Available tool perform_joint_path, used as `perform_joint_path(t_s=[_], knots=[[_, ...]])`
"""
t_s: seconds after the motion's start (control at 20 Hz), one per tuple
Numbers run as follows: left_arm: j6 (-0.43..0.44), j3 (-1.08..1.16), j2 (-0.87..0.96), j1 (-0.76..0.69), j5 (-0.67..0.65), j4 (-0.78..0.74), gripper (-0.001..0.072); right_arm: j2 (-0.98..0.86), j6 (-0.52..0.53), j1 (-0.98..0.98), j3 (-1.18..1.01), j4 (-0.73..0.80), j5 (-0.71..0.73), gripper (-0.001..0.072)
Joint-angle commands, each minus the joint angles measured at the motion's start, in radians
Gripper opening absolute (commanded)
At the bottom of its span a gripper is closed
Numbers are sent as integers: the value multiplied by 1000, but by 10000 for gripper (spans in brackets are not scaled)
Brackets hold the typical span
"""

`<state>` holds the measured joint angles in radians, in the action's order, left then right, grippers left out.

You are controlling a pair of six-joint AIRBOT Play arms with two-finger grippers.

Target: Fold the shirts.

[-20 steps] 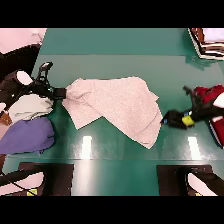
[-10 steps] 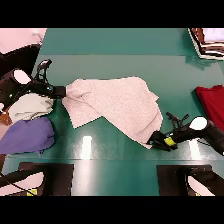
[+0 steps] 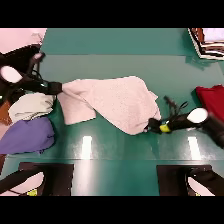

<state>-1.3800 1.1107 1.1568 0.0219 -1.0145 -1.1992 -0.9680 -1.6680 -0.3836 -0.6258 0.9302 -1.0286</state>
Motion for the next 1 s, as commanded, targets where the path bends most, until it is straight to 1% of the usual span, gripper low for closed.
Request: perform_joint_path(t_s=[0.0,0.1,0.25,0.3,0.45,0.6,0.75,0.85,0.95], knots=[[-2,111,-171,2,-34,-5,21,125,12,90,-230,79,-72,16],[-3,231,-272,2,-58,-4,21,196,13,182,-394,119,-143,16],[-12,442,-398,2,-80,-4,21,276,48,336,-625,128,-245,16],[-31,517,-427,2,-92,-4,21,297,62,392,-700,128,-282,16],[-83,704,-465,2,-123,-1,20,328,102,550,-879,127,-362,16],[-117,850,-465,2,-158,8,19,298,134,697,-1038,114,-469,15],[-132,879,-457,2,-175,29,20,214,134,761,-1168,109,-568,16],[-136,864,-413,2,-254,31,19,146,128,733,-1212,109,-605,15],[-139,804,-344,2,-314,45,19,63,105,663,-1210,121,-641,15]])
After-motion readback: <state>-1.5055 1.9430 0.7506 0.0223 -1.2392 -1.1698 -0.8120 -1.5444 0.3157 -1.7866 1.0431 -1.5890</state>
